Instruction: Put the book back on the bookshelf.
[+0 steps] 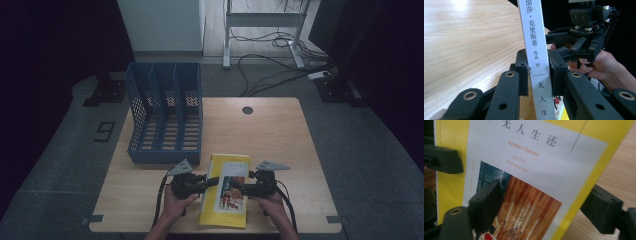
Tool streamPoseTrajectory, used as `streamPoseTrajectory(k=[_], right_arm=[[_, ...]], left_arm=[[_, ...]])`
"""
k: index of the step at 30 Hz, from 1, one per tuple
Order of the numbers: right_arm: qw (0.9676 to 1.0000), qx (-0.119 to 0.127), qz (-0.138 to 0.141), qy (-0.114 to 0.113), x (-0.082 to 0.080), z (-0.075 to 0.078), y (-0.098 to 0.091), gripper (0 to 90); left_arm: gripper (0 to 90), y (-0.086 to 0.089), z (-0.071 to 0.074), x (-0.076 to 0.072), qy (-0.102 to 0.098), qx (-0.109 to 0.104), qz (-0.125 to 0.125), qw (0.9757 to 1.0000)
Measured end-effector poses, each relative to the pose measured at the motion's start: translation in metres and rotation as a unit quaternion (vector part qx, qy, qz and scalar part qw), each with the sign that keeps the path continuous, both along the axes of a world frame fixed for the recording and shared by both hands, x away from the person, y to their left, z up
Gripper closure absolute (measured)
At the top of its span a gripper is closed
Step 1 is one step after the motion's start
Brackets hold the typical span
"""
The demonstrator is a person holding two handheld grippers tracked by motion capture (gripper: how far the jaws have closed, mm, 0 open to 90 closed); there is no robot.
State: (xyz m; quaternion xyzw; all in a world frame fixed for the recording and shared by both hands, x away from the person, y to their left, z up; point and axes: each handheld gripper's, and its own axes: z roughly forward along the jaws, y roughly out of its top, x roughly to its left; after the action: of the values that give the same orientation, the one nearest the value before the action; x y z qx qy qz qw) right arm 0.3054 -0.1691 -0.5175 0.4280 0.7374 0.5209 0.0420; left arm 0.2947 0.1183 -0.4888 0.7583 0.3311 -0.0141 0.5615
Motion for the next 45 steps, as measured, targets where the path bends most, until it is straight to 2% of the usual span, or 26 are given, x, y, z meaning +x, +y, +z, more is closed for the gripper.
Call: streamPoseTrajectory(k=[3, 5, 8, 10, 18, 24, 29, 31, 32, 45], right_arm=[[0.9999, 0.004, -0.003, -0.010, -0.001, 0.002, -0.001, 26.7], [0.9996, -0.001, 0.000, -0.028, -0.002, 0.005, -0.005, 32.8], [0.9992, 0.008, -0.001, -0.039, -0.003, 0.008, -0.009, 39.3], [0.9989, 0.010, -0.001, -0.045, -0.004, 0.010, -0.011, 40.9], [0.9966, -0.010, -0.009, -0.081, -0.011, 0.023, -0.010, 44.7], [0.9931, -0.021, -0.018, -0.114, -0.019, 0.037, -0.011, 46.3], [0.9871, -0.033, -0.025, -0.155, -0.029, 0.050, -0.012, 49.2], [0.9862, -0.036, -0.026, -0.160, -0.030, 0.052, -0.013, 49.4], [0.9845, -0.039, -0.028, -0.168, -0.032, 0.054, -0.013, 49.6], [0.9846, -0.014, -0.022, -0.173, -0.031, 0.051, -0.012, 49.0]], left_arm=[[73.4, 0.001, 0.001, -0.001, -0.003, -0.001, 0.002, 1.0000], [73.7, 0.002, 0.002, -0.001, -0.007, -0.002, 0.002, 1.0000], [74.2, 0.004, 0.003, -0.001, -0.009, -0.005, 0.002, 0.9999], [74.4, 0.004, 0.004, -0.001, -0.010, -0.005, 0.002, 0.9999], [75.0, 0.005, 0.006, -0.003, -0.024, -0.008, 0.000, 0.9997], [75.2, 0.002, 0.013, -0.009, -0.042, -0.003, -0.007, 0.9991], [75.2, 0.001, 0.015, -0.012, -0.048, -0.005, -0.012, 0.9987], [75.2, 0.000, 0.015, -0.012, -0.050, -0.005, -0.013, 0.9986], [75.1, 0.000, 0.015, -0.012, -0.052, -0.002, -0.014, 0.9986], [72.9, 0.001, 0.018, -0.011, -0.049, -0.011, -0.010, 0.9987]])
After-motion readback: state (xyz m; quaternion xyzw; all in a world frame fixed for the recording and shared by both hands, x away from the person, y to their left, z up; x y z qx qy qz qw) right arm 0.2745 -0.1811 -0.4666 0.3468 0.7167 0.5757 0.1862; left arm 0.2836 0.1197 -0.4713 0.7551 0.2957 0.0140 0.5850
